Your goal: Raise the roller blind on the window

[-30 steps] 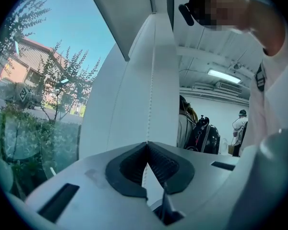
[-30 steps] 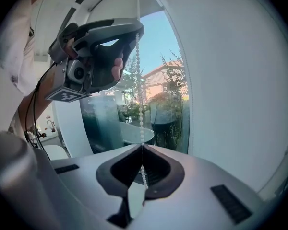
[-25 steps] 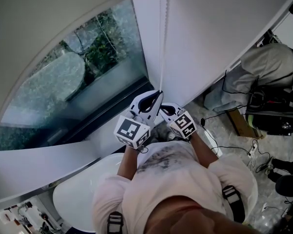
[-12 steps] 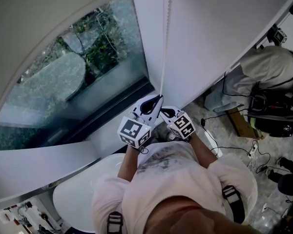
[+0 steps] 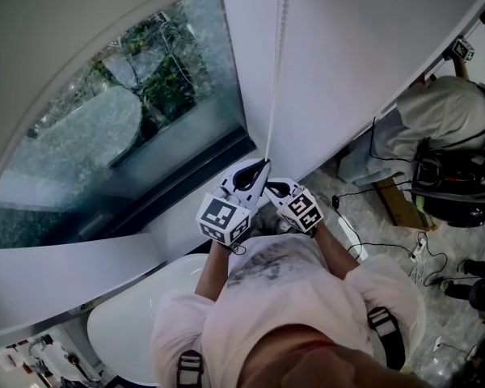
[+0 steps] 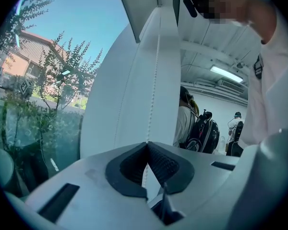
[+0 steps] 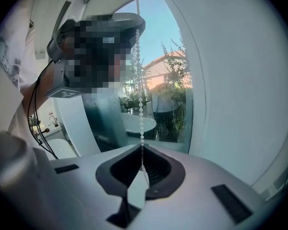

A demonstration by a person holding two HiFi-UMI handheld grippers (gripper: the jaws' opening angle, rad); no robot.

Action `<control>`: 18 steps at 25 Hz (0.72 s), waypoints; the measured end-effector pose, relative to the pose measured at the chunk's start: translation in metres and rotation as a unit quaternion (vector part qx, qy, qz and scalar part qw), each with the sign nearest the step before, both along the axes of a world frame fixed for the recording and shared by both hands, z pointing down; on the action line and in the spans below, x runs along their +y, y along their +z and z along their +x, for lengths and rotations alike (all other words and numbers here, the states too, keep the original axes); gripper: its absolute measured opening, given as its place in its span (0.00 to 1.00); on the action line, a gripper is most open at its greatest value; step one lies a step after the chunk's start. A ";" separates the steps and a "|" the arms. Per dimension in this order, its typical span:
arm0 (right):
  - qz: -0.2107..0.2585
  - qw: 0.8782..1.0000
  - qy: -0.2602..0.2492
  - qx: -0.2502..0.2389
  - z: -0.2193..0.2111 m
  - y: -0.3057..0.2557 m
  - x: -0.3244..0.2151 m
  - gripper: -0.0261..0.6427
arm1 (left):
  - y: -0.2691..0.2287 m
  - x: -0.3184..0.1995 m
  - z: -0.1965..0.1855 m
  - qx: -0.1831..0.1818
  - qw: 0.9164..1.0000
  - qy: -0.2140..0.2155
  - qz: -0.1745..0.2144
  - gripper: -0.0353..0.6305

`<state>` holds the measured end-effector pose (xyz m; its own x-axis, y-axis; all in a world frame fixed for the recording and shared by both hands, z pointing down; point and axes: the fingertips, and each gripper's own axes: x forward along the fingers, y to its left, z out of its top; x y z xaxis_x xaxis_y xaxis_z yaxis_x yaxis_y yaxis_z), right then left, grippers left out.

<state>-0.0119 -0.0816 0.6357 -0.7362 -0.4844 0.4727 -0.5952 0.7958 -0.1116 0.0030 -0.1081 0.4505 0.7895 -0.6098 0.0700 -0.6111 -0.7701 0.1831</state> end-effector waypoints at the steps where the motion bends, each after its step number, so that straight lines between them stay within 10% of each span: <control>1: 0.002 1.000 0.000 0.000 0.000 -0.001 0.000 0.13 | 0.000 -0.001 -0.001 0.000 1.000 -0.001 0.001 0.06; 18: 0.173 0.972 0.053 -0.147 0.019 -0.260 -0.022 0.22 | -0.003 -0.007 -0.010 -0.001 1.000 -0.010 0.009 0.06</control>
<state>0.0067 -0.1032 0.3759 -0.7515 -0.6583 0.0449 -0.6596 0.7512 -0.0257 -0.0074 -0.1155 0.4475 0.7765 -0.6271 0.0607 -0.6272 -0.7603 0.1689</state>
